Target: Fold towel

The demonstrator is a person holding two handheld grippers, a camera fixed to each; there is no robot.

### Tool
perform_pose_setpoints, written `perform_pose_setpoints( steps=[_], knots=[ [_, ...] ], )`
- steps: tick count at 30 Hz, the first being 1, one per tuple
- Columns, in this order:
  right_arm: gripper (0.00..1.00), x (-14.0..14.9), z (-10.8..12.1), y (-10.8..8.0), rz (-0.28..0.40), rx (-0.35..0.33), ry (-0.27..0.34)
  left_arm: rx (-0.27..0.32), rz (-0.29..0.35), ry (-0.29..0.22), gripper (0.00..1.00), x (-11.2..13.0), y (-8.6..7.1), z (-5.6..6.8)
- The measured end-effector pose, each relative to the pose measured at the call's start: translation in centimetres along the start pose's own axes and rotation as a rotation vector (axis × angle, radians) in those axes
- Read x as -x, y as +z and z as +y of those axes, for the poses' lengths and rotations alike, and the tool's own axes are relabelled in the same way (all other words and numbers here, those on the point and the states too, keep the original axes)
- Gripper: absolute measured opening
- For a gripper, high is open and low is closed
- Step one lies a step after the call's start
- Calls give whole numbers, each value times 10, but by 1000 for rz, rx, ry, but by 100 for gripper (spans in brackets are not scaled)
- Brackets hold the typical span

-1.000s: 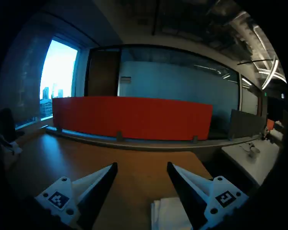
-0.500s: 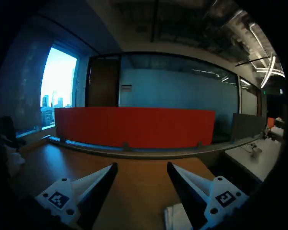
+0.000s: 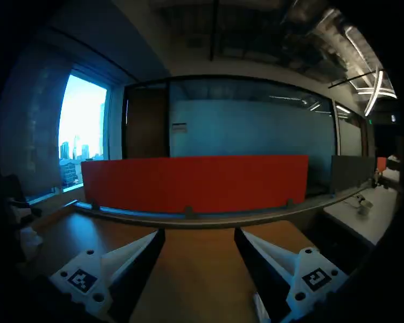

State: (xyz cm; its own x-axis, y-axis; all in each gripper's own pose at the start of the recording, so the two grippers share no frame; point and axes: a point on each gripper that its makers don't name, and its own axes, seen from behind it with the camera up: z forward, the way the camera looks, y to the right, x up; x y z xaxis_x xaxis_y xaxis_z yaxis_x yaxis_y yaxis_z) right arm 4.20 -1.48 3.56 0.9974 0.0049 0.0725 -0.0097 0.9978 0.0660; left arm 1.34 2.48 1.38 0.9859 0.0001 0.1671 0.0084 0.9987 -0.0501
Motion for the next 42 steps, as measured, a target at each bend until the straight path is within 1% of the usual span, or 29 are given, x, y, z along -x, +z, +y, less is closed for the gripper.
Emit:
perform_pose_setpoints(
  steps=[5,12,18,24,30,33,39,42],
  knots=[
    [99,-7,-5,0,7,0,10,1,16,3,91,-4,2,-2],
    [99,-15,-7,-2,12,12,17,19,31,-3,91,-2,5,2],
    [99,-18,-14,-3,7,-7,19,18,46,14,91,0,7,3],
    [99,-21,-20,-8,10,-18,20,7,74,15,91,3,6,2],
    [99,-20,-27,-11,16,-27,17,-22,104,12,91,15,8,-5],
    [99,-18,-29,-11,20,-24,20,-27,115,18,91,25,10,-5],
    [99,-1,-31,-14,17,-17,14,-17,133,53,91,49,13,-1],
    [99,6,-33,-15,13,-12,15,-21,133,70,91,62,14,-4]
  ],
)
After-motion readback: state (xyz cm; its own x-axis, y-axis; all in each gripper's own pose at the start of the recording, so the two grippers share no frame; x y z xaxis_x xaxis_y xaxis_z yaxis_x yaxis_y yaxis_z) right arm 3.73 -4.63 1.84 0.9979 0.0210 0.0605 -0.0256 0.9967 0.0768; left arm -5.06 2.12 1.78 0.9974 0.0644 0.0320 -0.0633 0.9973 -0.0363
